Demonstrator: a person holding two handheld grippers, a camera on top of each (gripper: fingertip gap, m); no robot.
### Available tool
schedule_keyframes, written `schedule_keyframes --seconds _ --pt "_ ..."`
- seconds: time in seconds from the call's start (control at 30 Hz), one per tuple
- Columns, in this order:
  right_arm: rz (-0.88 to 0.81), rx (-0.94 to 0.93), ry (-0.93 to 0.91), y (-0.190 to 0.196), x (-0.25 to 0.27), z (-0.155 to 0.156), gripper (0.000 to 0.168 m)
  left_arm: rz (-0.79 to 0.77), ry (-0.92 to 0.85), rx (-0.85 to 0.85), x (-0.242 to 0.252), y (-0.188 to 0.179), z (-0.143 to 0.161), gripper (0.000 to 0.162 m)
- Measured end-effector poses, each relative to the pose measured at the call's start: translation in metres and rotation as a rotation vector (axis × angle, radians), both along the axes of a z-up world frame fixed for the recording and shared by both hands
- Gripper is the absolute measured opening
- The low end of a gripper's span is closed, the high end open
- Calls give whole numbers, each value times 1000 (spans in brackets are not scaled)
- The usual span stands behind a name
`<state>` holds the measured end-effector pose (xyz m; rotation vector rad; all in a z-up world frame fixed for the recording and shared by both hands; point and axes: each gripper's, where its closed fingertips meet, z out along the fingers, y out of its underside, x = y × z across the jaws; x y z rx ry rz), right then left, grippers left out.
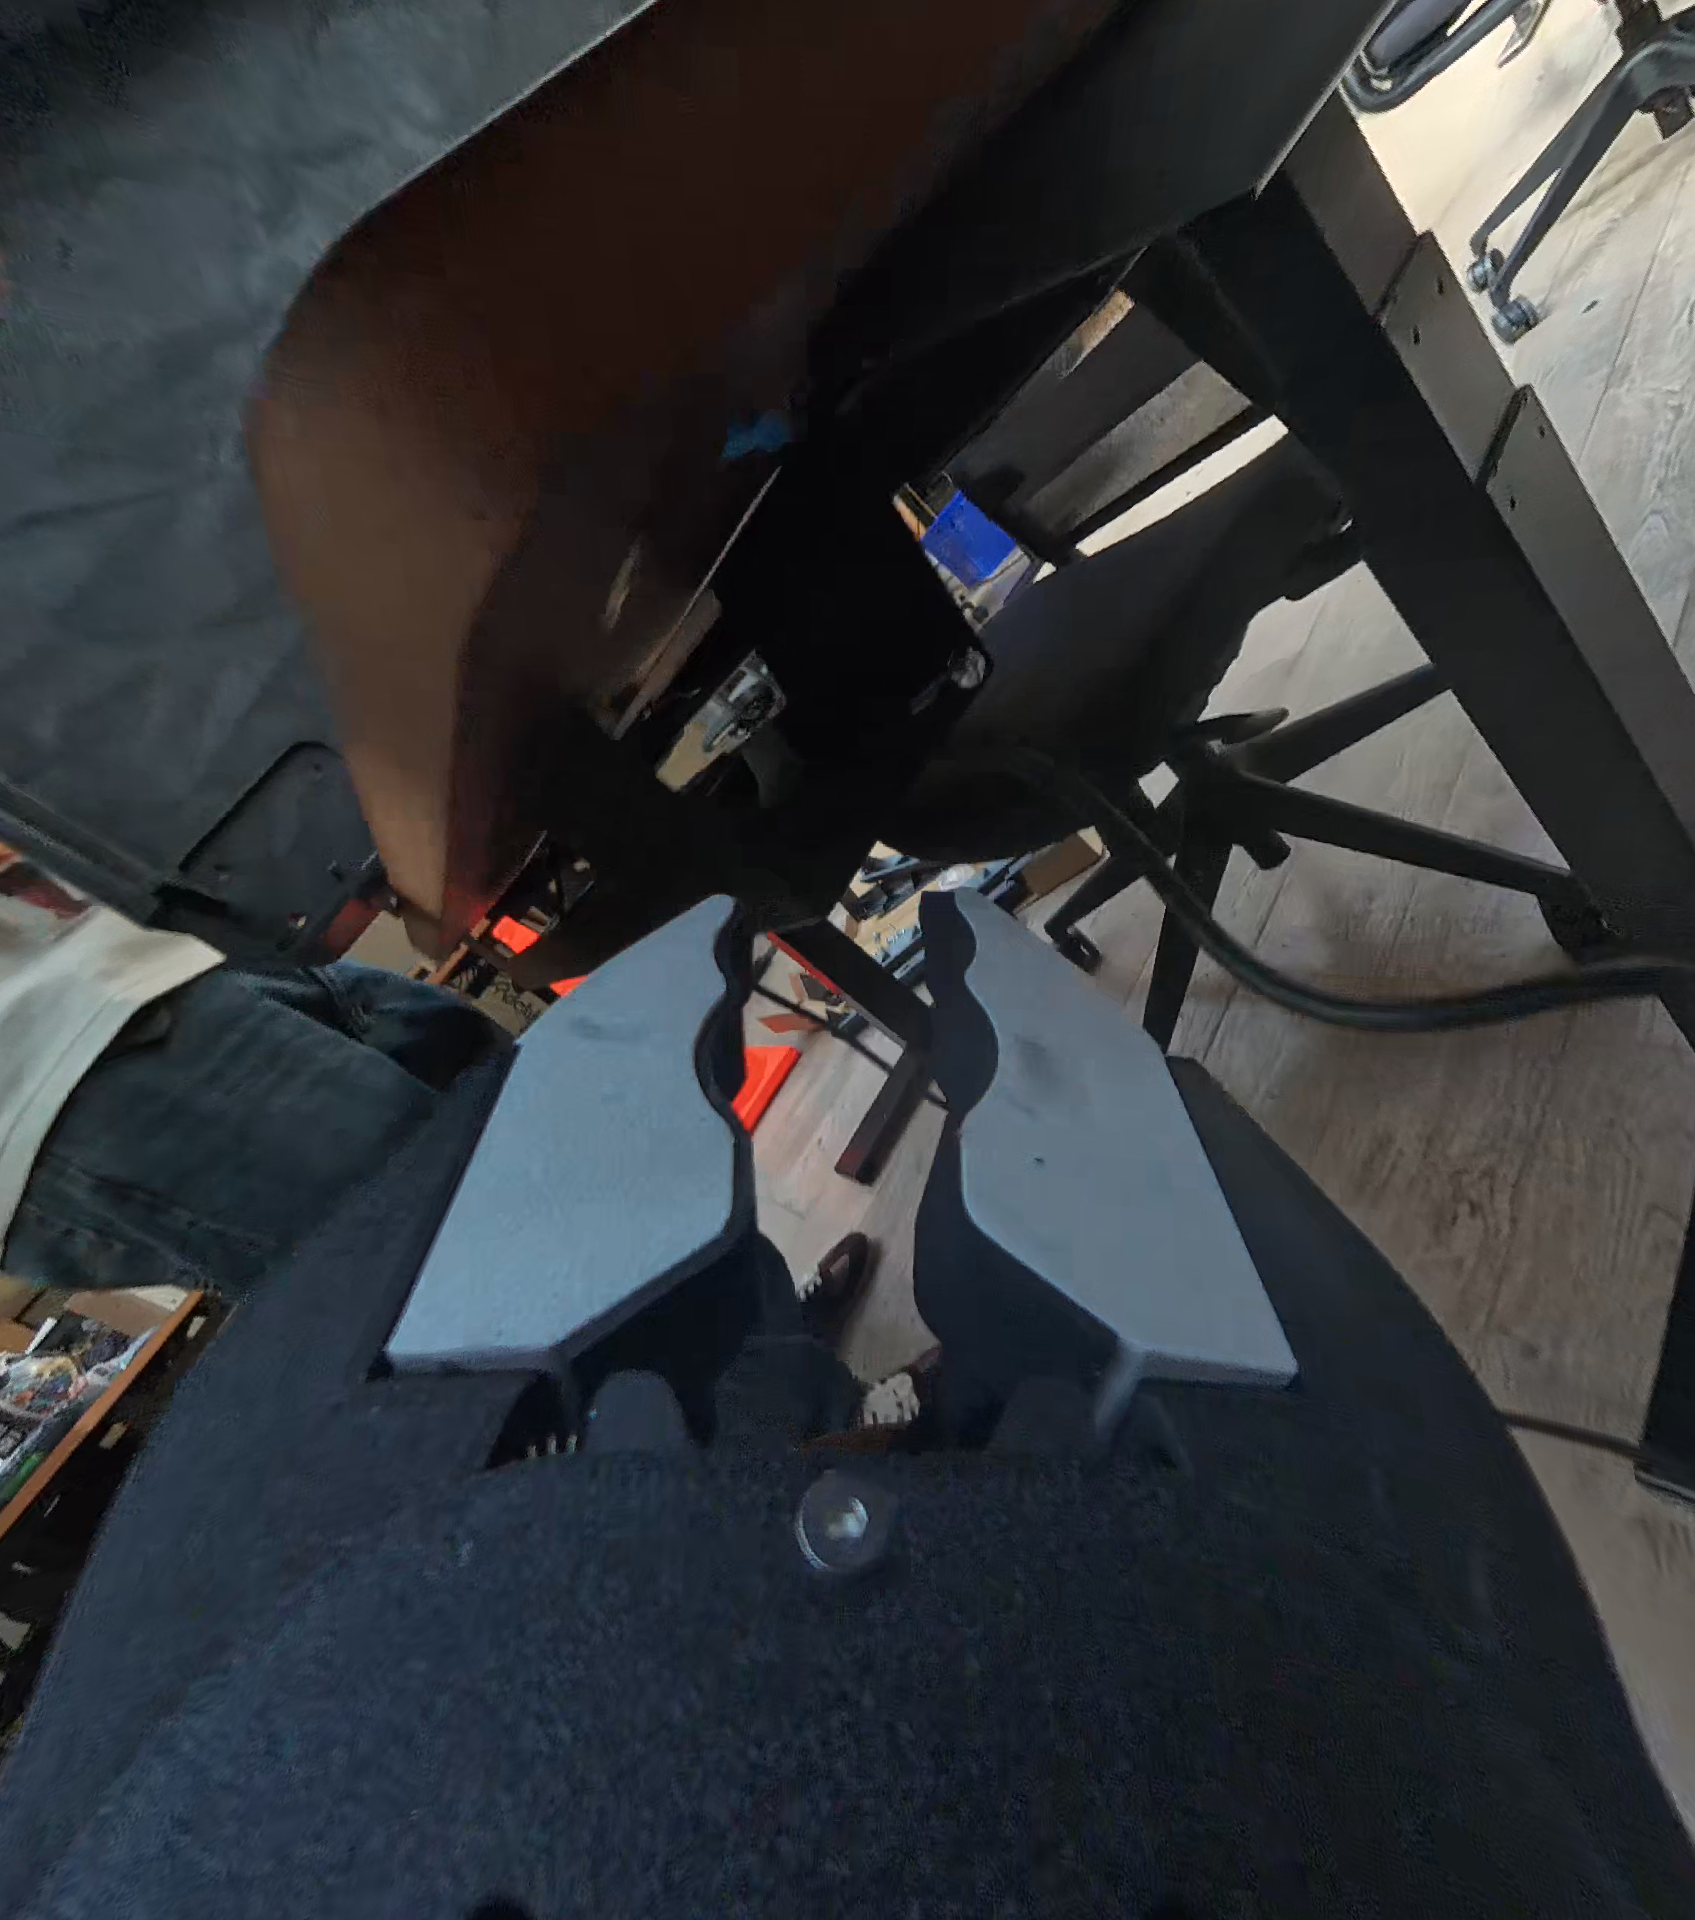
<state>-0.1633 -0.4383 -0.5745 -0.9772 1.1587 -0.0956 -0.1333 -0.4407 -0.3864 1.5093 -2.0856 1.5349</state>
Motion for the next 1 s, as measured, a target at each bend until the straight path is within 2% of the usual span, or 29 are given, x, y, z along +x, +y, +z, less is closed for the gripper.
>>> schedule_keyframes --seconds 0.17,0.33,0.6,0.8,1.0 --pt "17 29 -76 17 82 -7 33 -88 24 -32 8 -3 -8 1" --pt "54 9 -112 45 126 -5 34 -103 24 -83 15 -4 -7 1" --pt "64 -62 -51 83 154 -12 33 -122 25 -75 15 1 -5 1" --pt "49 -156 2 89 167 -26 31 -125 20 -66 16 5 -5 1" --pt "28 -161 -6 88 171 -28 24 -109 24 -64 18 10 -6 2"
